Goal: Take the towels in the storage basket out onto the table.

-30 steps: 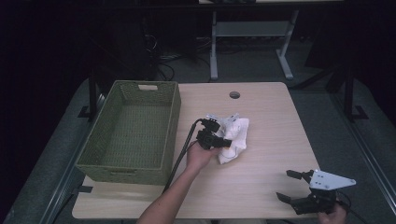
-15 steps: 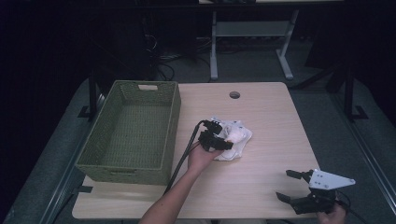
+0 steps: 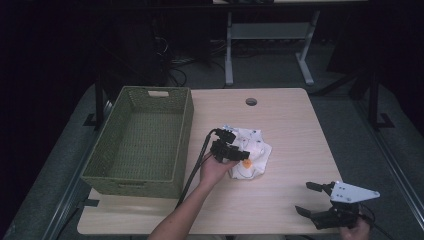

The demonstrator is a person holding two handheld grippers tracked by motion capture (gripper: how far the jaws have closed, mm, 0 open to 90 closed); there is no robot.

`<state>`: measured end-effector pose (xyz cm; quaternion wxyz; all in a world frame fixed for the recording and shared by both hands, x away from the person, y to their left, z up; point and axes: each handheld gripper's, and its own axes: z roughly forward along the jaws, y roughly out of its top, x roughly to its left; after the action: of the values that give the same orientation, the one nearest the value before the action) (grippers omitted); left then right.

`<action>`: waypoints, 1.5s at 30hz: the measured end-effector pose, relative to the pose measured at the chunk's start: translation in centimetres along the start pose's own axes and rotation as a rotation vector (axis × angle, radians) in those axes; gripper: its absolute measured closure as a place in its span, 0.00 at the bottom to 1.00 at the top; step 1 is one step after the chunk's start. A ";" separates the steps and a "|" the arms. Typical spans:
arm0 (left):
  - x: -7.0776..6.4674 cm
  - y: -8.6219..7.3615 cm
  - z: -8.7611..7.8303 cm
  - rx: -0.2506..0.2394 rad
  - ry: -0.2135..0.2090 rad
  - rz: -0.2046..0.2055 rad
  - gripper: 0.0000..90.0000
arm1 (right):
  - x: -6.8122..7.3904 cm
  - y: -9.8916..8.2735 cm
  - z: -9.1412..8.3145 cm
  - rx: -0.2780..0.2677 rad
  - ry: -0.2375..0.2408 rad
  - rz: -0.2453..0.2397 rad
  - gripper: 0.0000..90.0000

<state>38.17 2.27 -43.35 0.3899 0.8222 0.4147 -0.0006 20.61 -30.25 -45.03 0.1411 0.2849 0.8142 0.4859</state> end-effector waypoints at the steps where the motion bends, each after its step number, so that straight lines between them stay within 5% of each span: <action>1: -0.1 -0.2 -0.1 -0.004 0.005 0.008 0.48 | 0.0 0.0 0.0 0.000 -0.001 0.000 0.15; 12: -0.6 -1.5 -2.9 -0.058 0.018 0.054 0.42 | 0.1 -0.2 0.2 0.017 -0.003 0.009 0.15; 20: -0.3 -2.7 -4.4 -0.084 0.030 0.053 0.38 | 0.2 -0.1 0.6 0.030 -0.003 0.006 0.15; 45: -0.9 -6.9 -6.2 -0.128 0.039 0.075 0.34 | 0.2 -0.2 0.9 0.053 -0.007 0.003 0.15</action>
<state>30.87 8.07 -43.23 0.4333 0.8104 0.3903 0.0564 20.86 -29.53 -45.66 0.1357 0.2916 0.8257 0.4634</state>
